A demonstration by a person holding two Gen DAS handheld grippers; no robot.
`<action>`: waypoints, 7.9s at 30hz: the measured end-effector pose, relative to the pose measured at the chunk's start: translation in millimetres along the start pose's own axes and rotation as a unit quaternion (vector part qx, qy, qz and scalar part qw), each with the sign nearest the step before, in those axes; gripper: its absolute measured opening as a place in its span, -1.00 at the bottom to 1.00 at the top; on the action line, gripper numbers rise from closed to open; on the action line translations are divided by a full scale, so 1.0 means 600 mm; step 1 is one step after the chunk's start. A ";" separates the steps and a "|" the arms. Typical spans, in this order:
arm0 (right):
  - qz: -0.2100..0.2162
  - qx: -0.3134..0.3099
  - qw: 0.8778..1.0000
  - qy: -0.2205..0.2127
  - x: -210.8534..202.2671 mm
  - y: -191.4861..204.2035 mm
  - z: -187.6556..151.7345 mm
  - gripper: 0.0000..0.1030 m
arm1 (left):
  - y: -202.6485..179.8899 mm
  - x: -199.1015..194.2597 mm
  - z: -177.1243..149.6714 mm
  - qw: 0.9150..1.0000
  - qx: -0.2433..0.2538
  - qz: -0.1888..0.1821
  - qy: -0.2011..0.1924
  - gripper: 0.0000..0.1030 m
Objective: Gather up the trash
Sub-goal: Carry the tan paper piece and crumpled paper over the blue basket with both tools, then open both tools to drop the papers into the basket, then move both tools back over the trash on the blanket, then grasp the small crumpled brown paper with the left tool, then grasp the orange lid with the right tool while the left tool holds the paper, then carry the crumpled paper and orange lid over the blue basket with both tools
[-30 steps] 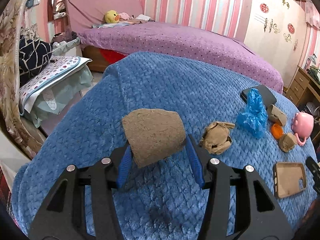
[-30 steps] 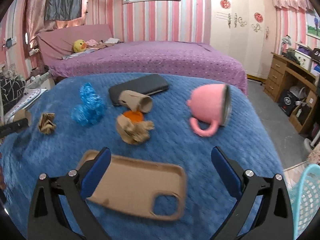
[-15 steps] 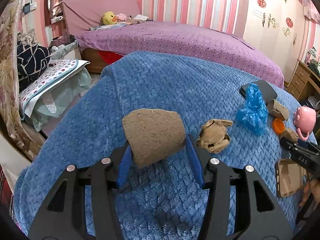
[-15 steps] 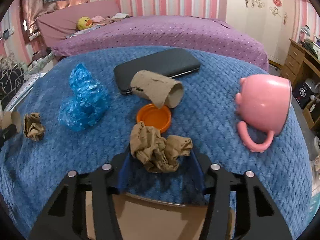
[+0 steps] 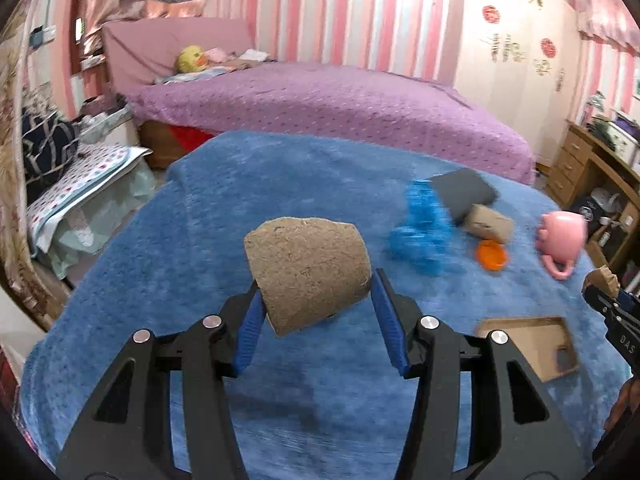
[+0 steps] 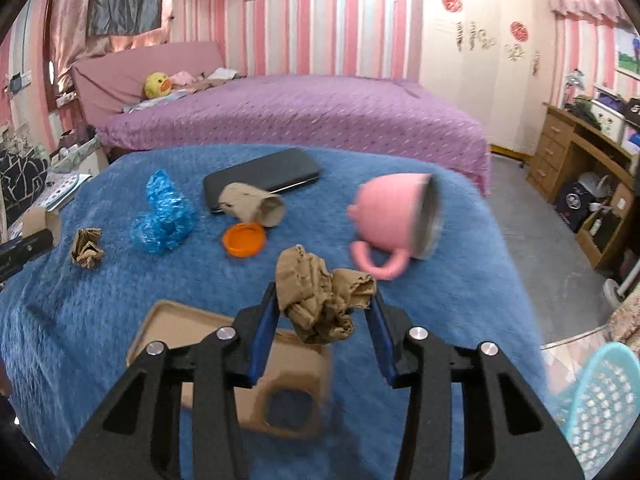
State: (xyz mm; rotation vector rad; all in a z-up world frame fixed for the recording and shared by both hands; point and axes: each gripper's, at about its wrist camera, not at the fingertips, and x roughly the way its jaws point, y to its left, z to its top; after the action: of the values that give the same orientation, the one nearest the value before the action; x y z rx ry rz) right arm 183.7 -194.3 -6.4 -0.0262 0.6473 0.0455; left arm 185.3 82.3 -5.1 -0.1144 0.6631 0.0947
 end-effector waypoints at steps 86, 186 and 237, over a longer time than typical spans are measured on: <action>-0.188 0.144 0.971 -0.042 -0.212 -0.525 -0.189 0.23 | -0.633 -0.118 -0.162 0.964 0.163 -0.211 -0.012 0.89; 0.045 -0.032 0.992 0.117 0.257 0.140 0.079 0.08 | 0.060 0.115 0.060 0.998 -0.064 -0.012 0.013 -0.16; -0.120 0.095 0.988 0.012 -0.148 -0.463 -0.152 -0.23 | -0.477 -0.106 -0.147 0.978 0.146 -0.149 -0.011 -0.16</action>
State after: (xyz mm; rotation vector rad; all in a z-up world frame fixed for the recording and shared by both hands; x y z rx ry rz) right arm 72.2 -478.1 -22.7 0.0795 0.6670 -0.2500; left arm 117.3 -216.1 -13.2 0.0721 0.6250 -0.2894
